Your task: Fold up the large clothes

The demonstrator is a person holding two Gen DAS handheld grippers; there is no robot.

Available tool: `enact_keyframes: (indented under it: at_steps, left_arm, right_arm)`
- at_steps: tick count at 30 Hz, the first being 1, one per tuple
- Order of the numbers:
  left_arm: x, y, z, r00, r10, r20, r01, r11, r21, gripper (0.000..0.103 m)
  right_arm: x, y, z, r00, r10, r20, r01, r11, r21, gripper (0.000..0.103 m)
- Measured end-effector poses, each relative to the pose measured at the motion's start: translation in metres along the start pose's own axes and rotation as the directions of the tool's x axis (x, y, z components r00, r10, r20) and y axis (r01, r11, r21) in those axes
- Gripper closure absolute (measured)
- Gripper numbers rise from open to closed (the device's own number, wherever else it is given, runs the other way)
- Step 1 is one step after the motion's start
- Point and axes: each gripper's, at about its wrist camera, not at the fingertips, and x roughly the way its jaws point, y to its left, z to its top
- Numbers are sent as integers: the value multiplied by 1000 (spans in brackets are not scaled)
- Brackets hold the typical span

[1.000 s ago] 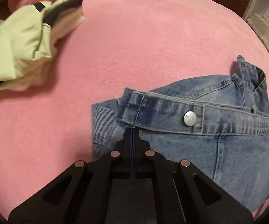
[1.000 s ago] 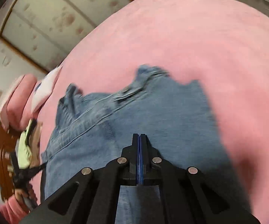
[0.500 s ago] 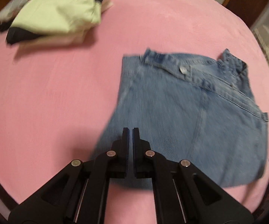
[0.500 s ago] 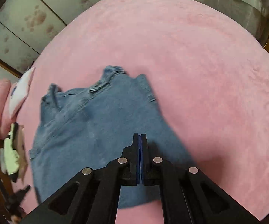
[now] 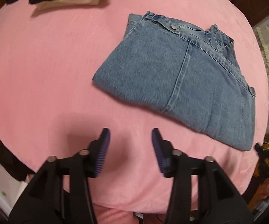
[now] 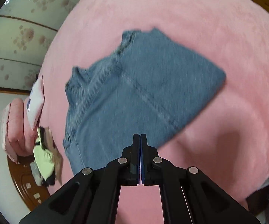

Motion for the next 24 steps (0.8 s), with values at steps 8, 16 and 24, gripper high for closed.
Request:
enact_keyframes:
  at_steps: [8, 16, 24]
  left_arm:
    - [7, 32, -18, 997, -79, -24, 72, 973, -219, 39]
    - [27, 57, -26, 993, -106, -60, 78, 933, -352, 35]
    - [42, 55, -20, 985, -135, -103, 87, 925, -370, 33]
  right_arm:
    - [36, 22, -22, 993, -63, -96, 53, 993, -107, 103]
    - [82, 92, 0, 989, -81, -121, 46, 962, -270, 100]
    - [153, 176, 21, 982, -150, -119, 72, 866, -494, 100]
